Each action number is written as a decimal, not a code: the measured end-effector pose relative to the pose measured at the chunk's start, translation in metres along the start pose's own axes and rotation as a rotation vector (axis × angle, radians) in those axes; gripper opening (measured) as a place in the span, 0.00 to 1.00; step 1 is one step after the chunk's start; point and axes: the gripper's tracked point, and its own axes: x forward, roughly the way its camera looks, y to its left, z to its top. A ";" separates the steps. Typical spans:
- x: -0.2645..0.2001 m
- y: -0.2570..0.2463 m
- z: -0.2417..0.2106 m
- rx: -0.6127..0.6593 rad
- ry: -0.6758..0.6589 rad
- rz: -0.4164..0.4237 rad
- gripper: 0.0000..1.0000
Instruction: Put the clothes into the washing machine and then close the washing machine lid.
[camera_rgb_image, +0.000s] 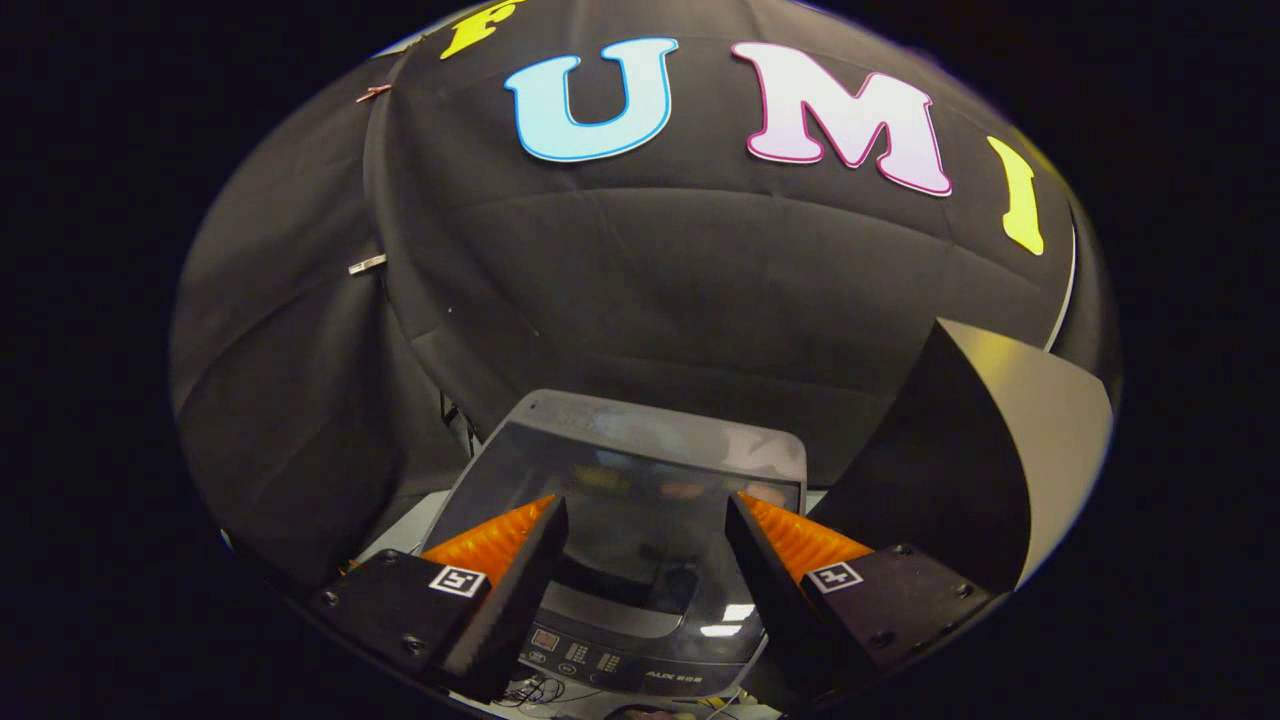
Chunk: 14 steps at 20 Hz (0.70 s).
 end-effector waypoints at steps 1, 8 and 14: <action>-0.001 0.000 -0.005 -0.004 0.007 0.002 1.00; -0.022 0.004 -0.010 -0.002 -0.014 0.025 1.00; -0.077 0.017 0.003 -0.026 -0.123 0.086 1.00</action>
